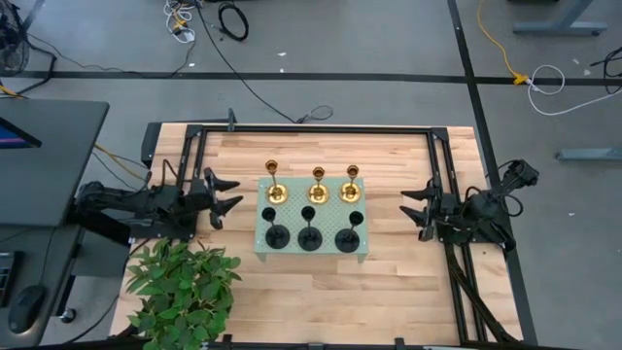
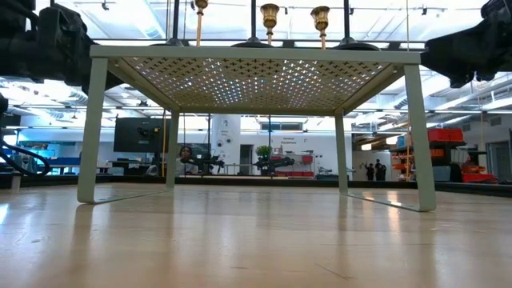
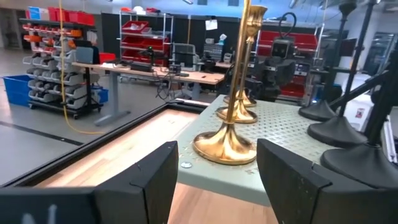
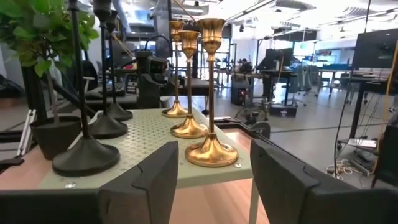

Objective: Pick & Place candle stick holders
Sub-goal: Return to Home Position

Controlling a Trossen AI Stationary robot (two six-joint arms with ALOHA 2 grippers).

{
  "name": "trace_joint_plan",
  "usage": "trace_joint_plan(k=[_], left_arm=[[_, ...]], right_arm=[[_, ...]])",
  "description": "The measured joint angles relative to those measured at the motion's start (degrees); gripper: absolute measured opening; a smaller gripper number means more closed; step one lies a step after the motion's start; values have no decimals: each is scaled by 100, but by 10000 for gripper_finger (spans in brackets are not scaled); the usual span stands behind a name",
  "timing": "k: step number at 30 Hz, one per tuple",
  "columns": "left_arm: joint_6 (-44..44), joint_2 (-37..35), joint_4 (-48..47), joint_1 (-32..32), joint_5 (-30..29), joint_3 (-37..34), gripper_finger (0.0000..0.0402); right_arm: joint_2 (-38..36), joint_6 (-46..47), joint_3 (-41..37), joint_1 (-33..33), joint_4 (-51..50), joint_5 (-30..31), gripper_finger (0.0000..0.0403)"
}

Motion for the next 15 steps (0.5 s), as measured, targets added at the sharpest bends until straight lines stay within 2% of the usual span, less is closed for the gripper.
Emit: trace_joint_plan(k=[15], left_arm=[[-13, 24, 48, -4, 43, -2, 218]], right_arm=[[0, 0, 0, 29, 4, 0, 201]])
